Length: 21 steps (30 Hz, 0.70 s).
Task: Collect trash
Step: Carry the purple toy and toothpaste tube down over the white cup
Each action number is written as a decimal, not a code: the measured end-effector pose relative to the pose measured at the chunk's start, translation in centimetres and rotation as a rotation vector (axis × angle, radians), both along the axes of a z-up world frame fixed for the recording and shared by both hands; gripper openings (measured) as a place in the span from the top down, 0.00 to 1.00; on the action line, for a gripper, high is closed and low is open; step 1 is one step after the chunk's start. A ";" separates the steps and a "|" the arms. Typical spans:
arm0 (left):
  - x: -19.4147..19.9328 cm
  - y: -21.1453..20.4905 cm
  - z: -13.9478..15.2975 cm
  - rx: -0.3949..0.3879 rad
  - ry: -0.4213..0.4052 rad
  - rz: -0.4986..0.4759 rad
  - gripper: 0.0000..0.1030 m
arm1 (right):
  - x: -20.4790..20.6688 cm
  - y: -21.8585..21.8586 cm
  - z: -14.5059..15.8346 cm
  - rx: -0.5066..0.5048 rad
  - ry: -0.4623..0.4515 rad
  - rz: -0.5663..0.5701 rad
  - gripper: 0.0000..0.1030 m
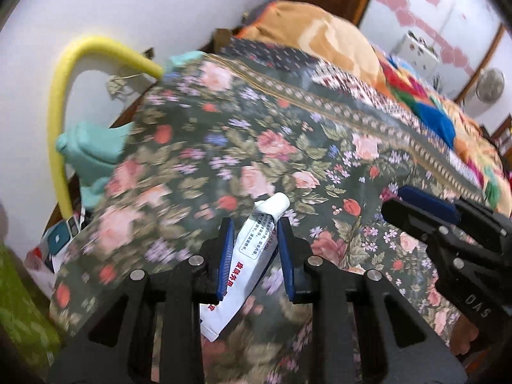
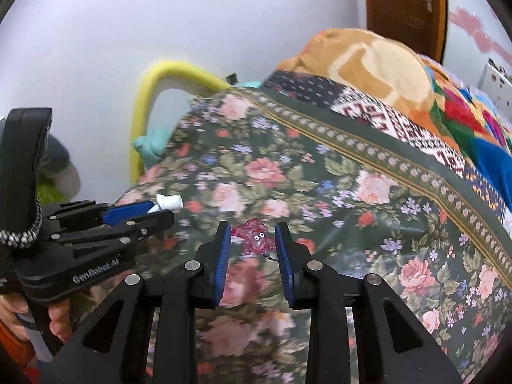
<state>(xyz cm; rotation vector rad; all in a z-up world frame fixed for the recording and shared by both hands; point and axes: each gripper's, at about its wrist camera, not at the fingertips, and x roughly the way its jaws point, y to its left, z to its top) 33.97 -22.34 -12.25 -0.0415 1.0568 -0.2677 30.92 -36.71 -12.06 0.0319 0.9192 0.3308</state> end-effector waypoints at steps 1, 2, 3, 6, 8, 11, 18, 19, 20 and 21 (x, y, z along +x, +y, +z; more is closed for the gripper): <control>-0.6 0.6 0.3 -0.001 -0.008 0.013 0.74 | -0.6 0.7 0.4 0.002 -0.007 0.012 0.75; -1.4 1.3 0.9 0.004 -0.021 0.028 0.74 | -0.9 1.3 0.7 0.005 -0.010 0.021 0.75; -2.0 1.9 1.3 0.009 -0.030 0.037 0.74 | -1.5 2.0 1.0 0.008 -0.015 0.032 0.75; -4.6 4.7 2.5 0.005 -0.053 0.080 0.74 | -3.0 4.4 1.9 0.008 -0.027 0.070 0.75; -6.5 6.8 2.8 -0.001 -0.057 0.116 0.74 | -4.1 6.2 2.5 0.006 -0.036 0.099 0.75; -9.1 9.3 3.0 0.004 -0.062 0.153 0.74 | -5.7 8.9 3.2 0.007 -0.047 0.141 0.75; -15.5 16.4 2.4 0.031 -0.046 0.258 0.74 | -9.1 15.4 3.3 0.010 -0.048 0.239 0.75; -16.3 17.4 2.1 0.035 -0.043 0.274 0.74 | -9.7 16.5 3.2 0.012 -0.041 0.256 0.75; -17.0 18.2 2.0 0.037 -0.040 0.288 0.74 | -10.3 17.4 3.1 0.013 -0.036 0.270 0.75; -18.0 19.4 1.7 0.038 -0.036 0.311 0.74 | -10.7 18.2 3.0 0.013 -0.032 0.283 0.75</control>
